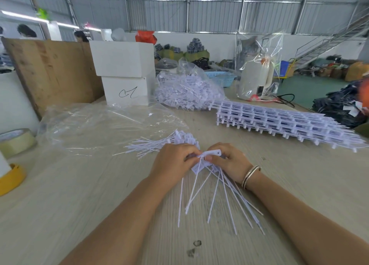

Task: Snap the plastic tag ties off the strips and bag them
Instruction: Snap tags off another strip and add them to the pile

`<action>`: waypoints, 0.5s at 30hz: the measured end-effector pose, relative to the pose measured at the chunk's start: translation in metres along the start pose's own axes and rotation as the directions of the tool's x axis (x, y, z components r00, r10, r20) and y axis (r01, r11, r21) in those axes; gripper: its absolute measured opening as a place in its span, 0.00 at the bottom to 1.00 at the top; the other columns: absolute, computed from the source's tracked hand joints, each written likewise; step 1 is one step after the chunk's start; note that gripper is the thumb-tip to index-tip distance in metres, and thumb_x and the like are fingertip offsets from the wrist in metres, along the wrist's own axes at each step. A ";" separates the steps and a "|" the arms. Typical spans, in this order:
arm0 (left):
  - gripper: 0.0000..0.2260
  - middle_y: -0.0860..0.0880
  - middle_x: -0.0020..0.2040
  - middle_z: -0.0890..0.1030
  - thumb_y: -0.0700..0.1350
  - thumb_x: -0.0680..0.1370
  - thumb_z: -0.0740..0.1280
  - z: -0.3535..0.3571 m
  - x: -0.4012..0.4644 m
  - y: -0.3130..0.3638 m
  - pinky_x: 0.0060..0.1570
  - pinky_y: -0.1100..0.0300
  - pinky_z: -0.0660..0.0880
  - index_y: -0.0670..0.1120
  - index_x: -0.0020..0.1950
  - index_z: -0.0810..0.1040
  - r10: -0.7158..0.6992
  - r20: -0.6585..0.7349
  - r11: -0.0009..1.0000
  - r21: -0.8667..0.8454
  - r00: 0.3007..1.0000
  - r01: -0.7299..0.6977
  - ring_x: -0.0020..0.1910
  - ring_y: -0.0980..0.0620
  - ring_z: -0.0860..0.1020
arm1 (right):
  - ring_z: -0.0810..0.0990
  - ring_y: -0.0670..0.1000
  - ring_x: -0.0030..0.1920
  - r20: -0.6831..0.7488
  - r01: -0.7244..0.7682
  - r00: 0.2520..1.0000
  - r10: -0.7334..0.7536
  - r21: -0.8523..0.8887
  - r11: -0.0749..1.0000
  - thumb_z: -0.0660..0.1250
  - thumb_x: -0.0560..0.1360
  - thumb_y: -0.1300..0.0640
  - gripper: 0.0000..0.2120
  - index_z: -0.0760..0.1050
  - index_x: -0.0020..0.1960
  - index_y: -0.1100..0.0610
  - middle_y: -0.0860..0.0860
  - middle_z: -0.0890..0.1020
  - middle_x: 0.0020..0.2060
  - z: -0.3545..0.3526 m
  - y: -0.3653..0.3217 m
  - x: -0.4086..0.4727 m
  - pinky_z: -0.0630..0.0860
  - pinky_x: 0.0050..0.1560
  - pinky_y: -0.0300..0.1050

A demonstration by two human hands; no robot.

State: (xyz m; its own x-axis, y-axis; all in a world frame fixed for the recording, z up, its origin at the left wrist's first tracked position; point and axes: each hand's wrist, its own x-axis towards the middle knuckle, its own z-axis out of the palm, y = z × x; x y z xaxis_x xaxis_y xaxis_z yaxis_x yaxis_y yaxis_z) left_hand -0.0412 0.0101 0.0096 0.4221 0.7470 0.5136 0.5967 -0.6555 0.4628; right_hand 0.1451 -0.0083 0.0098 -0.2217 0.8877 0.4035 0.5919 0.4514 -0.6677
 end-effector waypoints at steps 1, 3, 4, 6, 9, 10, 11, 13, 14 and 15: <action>0.06 0.54 0.41 0.84 0.48 0.76 0.68 0.001 0.000 0.000 0.42 0.56 0.76 0.52 0.50 0.84 -0.029 0.022 0.999 -0.036 0.999 0.030 0.39 0.56 0.79 | 0.77 0.56 0.39 -0.019 0.012 1.000 -0.012 -0.024 1.000 0.67 0.75 0.63 0.08 0.79 0.41 0.68 0.63 0.80 0.39 0.000 0.000 -0.001 0.71 0.47 0.50; 0.06 0.55 0.41 0.84 0.49 0.76 0.68 0.003 0.001 -0.002 0.44 0.55 0.76 0.52 0.49 0.84 -0.072 0.056 0.988 -0.131 0.996 0.079 0.40 0.57 0.80 | 0.77 0.55 0.39 -0.061 0.023 0.998 -0.025 -0.041 0.999 0.67 0.75 0.63 0.08 0.79 0.41 0.68 0.62 0.80 0.38 0.001 0.000 -0.001 0.71 0.47 0.51; 0.05 0.56 0.41 0.84 0.49 0.76 0.68 0.002 0.001 -0.003 0.44 0.56 0.76 0.53 0.48 0.84 -0.085 0.063 0.981 -0.170 0.994 0.095 0.40 0.58 0.80 | 0.77 0.53 0.38 -0.087 0.019 0.996 -0.021 -0.021 1.000 0.67 0.75 0.63 0.08 0.79 0.41 0.67 0.61 0.80 0.39 0.001 -0.001 -0.002 0.71 0.47 0.50; 0.04 0.55 0.39 0.83 0.48 0.76 0.68 0.002 0.001 -0.003 0.42 0.57 0.75 0.53 0.46 0.83 -0.087 0.068 0.972 -0.215 0.994 0.100 0.38 0.59 0.79 | 0.77 0.50 0.39 -0.118 -0.016 0.993 0.026 0.078 0.997 0.66 0.75 0.64 0.06 0.79 0.40 0.63 0.56 0.80 0.39 0.001 -0.002 -0.002 0.71 0.47 0.47; 0.05 0.48 0.37 0.82 0.45 0.77 0.67 0.007 0.000 0.000 0.40 0.53 0.74 0.50 0.42 0.82 -0.086 0.102 0.950 -0.292 0.991 0.112 0.37 0.50 0.79 | 0.76 0.52 0.39 -0.114 -0.068 0.987 0.112 0.333 0.941 0.64 0.74 0.68 0.07 0.77 0.39 0.60 0.54 0.77 0.38 0.003 -0.003 -0.001 0.72 0.44 0.46; 0.06 0.46 0.37 0.82 0.45 0.77 0.67 0.009 0.001 0.002 0.41 0.51 0.75 0.50 0.41 0.81 -0.097 0.106 0.936 -0.328 0.990 0.127 0.38 0.47 0.79 | 0.76 0.53 0.39 -0.120 -0.075 0.984 0.135 0.407 0.910 0.64 0.74 0.69 0.07 0.76 0.40 0.60 0.55 0.77 0.39 0.003 -0.003 0.000 0.72 0.44 0.47; 0.07 0.44 0.38 0.81 0.44 0.77 0.67 0.010 0.001 0.004 0.42 0.50 0.75 0.52 0.40 0.80 -0.108 0.104 0.924 -0.356 0.989 0.138 0.39 0.44 0.79 | 0.76 0.54 0.40 -0.123 -0.080 0.980 0.156 0.473 0.877 0.63 0.73 0.70 0.07 0.76 0.40 0.61 0.56 0.77 0.39 0.003 -0.002 0.000 0.72 0.45 0.48; 0.10 0.42 0.38 0.81 0.44 0.77 0.66 0.012 0.004 0.007 0.41 0.53 0.74 0.56 0.38 0.78 -0.125 0.100 0.909 -0.387 0.987 0.154 0.40 0.42 0.79 | 0.76 0.54 0.40 -0.115 -0.094 0.974 0.194 0.574 0.814 0.63 0.73 0.71 0.07 0.77 0.40 0.62 0.56 0.77 0.39 0.003 -0.001 0.001 0.72 0.45 0.47; 0.11 0.41 0.38 0.81 0.44 0.77 0.66 0.013 0.004 0.007 0.41 0.55 0.73 0.57 0.37 0.77 -0.128 0.100 0.904 -0.398 0.987 0.157 0.40 0.42 0.79 | 0.77 0.54 0.39 -0.111 -0.096 0.973 0.203 0.602 0.792 0.63 0.73 0.71 0.07 0.77 0.39 0.63 0.56 0.78 0.39 0.002 -0.001 0.001 0.73 0.45 0.46; 0.11 0.41 0.39 0.81 0.43 0.77 0.66 0.013 0.005 0.008 0.41 0.57 0.72 0.57 0.37 0.77 -0.128 0.100 0.898 -0.411 0.987 0.158 0.41 0.42 0.79 | 0.77 0.53 0.39 -0.108 -0.096 0.973 0.204 0.616 0.782 0.62 0.72 0.70 0.07 0.77 0.40 0.63 0.56 0.78 0.39 0.002 0.000 0.001 0.73 0.44 0.45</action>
State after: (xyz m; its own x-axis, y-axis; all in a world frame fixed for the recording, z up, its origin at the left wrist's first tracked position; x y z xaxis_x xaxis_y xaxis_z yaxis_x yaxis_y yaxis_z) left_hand -0.0256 0.0099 0.0062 0.4088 0.8319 0.3754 0.3223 -0.5164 0.7934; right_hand 0.1432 -0.0075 0.0091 -0.0115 0.9460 0.3239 0.0067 0.3240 -0.9460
